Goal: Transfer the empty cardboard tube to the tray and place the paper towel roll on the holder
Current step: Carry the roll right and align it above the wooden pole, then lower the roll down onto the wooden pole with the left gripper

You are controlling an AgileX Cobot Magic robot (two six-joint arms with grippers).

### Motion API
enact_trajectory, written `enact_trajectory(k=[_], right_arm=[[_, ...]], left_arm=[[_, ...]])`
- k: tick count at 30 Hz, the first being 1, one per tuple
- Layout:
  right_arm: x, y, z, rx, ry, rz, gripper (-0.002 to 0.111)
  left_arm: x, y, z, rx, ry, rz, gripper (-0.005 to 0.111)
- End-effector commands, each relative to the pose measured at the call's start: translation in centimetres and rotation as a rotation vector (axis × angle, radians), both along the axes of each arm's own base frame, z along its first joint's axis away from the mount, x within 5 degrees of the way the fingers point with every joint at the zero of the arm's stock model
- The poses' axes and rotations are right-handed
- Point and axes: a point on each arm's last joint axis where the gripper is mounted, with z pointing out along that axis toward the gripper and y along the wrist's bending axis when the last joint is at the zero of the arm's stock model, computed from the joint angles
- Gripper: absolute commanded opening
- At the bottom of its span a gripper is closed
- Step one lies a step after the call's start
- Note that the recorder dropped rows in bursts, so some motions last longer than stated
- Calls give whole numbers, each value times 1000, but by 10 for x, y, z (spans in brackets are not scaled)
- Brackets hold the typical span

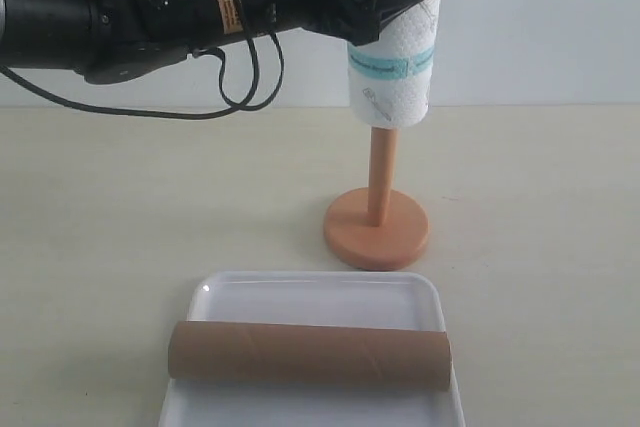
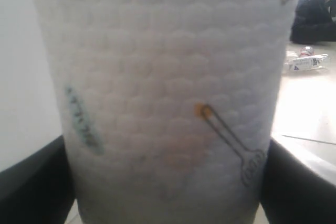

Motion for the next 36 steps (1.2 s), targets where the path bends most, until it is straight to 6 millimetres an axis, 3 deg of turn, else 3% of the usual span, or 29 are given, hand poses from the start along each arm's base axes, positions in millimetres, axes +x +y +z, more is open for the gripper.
enact_trajectory(k=[1,18,36], right_arm=[[0,0,1,-7,-8,-3,1],[0,0,1,-7,-8,-3,1],[0,0,1,-7,-8,-3,1]], left_arm=[[-5,-3,3,7,8,-48,4],[-5,-3,-6,77,55,-49,4],[7,-17,-68,77,167,-129,4]])
